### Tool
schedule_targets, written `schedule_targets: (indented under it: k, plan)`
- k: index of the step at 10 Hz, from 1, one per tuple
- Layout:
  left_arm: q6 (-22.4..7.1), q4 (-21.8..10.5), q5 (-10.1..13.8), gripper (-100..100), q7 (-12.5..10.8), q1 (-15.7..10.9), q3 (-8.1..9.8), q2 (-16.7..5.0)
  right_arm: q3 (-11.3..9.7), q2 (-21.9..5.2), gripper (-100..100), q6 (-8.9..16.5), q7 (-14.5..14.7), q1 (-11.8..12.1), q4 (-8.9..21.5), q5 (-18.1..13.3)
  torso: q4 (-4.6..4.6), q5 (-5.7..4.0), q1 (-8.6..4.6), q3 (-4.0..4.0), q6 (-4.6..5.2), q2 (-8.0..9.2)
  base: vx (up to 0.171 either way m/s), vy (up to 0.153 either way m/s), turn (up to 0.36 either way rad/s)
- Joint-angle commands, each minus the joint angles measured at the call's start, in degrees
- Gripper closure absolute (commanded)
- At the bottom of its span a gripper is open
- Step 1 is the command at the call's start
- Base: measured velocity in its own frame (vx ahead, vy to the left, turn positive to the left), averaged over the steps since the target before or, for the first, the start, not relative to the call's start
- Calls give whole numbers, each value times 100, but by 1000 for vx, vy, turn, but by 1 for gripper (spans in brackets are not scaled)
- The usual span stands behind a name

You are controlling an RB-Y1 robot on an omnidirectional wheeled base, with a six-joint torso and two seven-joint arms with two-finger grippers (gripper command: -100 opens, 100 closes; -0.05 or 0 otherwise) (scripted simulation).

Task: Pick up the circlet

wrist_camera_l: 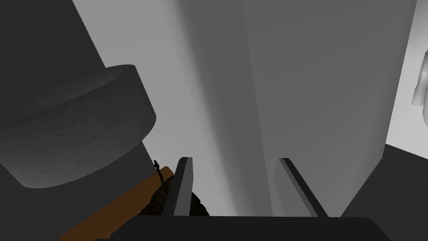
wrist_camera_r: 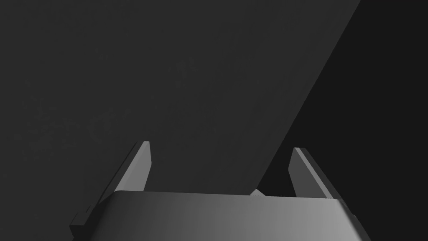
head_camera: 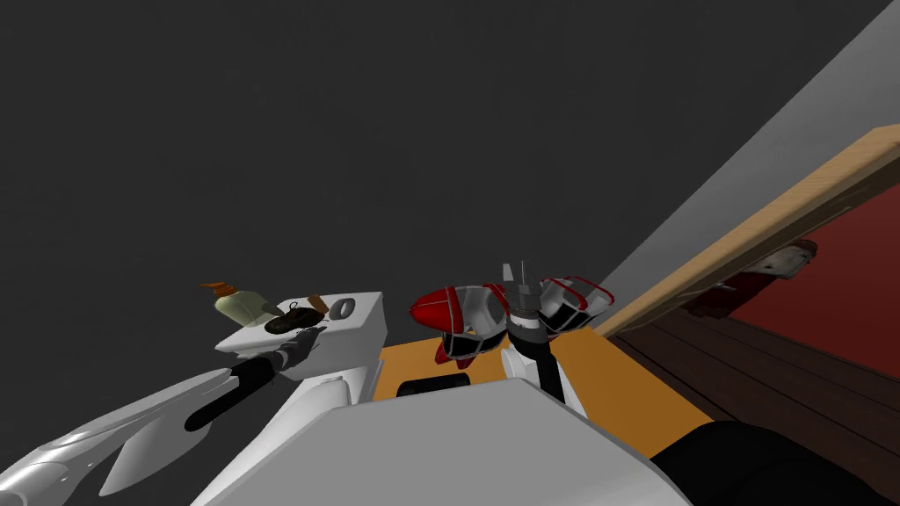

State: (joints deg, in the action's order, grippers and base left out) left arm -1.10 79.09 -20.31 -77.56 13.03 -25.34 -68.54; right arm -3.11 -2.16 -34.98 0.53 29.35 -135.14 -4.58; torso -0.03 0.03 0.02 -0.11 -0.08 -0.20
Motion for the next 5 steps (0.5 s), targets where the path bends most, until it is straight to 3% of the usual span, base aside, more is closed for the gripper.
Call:
schedule_targets:
  k: [1, 4, 5]
  plan:
    - [0, 0, 0, 100, 0, 0, 0, 0, 0, 0, 0, 0, 0, 0, 0, 0, 0, 0, 0, 0, 0, 0, 9, 4, -14]
    - [3, 10, 5, 100, -8, -21, 24, -8, 0, 0, 0, 0, 0, 0, 0, 0, -18, 22, 24, -13, -3, -9, 0, 0, 0]
    - [3, 11, 6, 0, -9, -21, 24, -7, 0, 0, 0, 0, 0, 0, 0, 0, -18, 22, 25, -14, -3, -10, 0, 0, 0]
